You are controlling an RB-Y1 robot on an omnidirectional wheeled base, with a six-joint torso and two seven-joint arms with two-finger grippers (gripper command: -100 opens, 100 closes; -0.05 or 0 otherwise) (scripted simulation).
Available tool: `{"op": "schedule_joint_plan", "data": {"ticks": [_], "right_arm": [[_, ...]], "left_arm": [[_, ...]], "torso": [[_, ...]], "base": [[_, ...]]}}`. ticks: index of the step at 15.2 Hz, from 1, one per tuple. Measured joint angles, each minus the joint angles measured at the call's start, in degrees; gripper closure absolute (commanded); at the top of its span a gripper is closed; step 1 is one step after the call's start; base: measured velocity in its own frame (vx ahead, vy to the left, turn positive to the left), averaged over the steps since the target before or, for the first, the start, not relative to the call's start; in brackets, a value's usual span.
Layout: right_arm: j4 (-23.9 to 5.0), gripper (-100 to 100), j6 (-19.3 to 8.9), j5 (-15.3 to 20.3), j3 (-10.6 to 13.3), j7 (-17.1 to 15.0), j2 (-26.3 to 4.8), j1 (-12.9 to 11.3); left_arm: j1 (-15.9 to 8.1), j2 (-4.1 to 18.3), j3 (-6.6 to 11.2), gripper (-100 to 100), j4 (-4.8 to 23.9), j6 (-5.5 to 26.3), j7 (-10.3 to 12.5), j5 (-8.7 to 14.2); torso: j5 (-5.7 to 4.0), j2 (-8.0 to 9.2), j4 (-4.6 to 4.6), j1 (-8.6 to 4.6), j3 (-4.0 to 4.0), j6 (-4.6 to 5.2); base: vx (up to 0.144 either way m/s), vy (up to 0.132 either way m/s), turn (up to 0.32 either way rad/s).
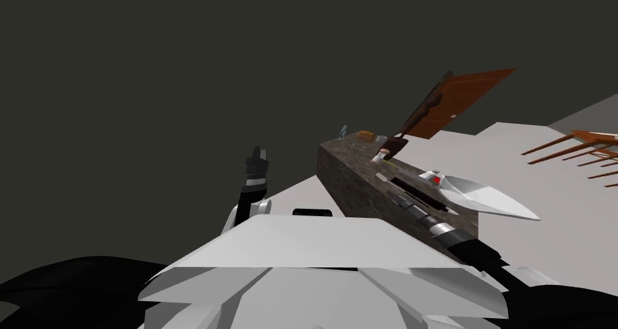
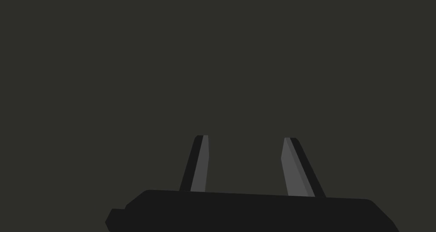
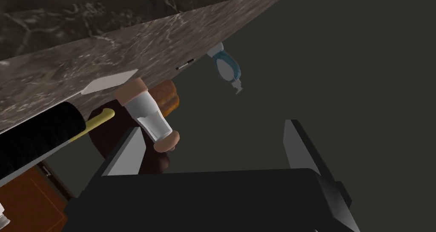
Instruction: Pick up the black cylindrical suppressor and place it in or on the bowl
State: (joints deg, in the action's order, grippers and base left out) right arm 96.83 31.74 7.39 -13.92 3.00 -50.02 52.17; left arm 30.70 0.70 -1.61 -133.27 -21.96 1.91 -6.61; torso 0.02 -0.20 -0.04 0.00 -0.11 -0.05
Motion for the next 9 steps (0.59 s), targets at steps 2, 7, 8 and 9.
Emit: {"op": "schedule_joint_plan", "data": {"ticks": [2,7,8,9], "right_arm": [[-1.65,-100,-0.41,0.90,-0.41,0.78,-2.28,1.80],[-5.78,-100,-0.01,2.49,-1.69,1.98,-8.29,5.86],[-6.74,-100,0.19,2.63,-1.73,2.10,-9.42,6.01],[-7.31,-100,0.18,2.88,-2.22,2.15,-10.80,7.26]], "left_arm": [[0.00,0.00,0.00,0,0.00,0.00,0.00,0.00],[0.00,0.00,0.00,0,0.00,0.00,0.00,0.00],[0.01,0.00,0.01,0,0.00,0.00,0.00,0.00],[0.00,0.00,0.01,0,0.00,0.00,0.00,0.00]], "torso": [[-0.01,-0.07,-0.01,-0.04,-0.04,0.01],[-0.03,-0.13,-0.03,-0.14,-0.07,-0.01],[-0.04,-0.08,-0.02,-0.13,-0.05,0.02],[-0.02,-0.06,-0.02,-0.12,-0.04,0.01]], "base": [[0.071,-0.010,0.103],[0.074,-0.026,0.158],[0.060,-0.031,0.115],[0.061,-0.040,0.149]]}}
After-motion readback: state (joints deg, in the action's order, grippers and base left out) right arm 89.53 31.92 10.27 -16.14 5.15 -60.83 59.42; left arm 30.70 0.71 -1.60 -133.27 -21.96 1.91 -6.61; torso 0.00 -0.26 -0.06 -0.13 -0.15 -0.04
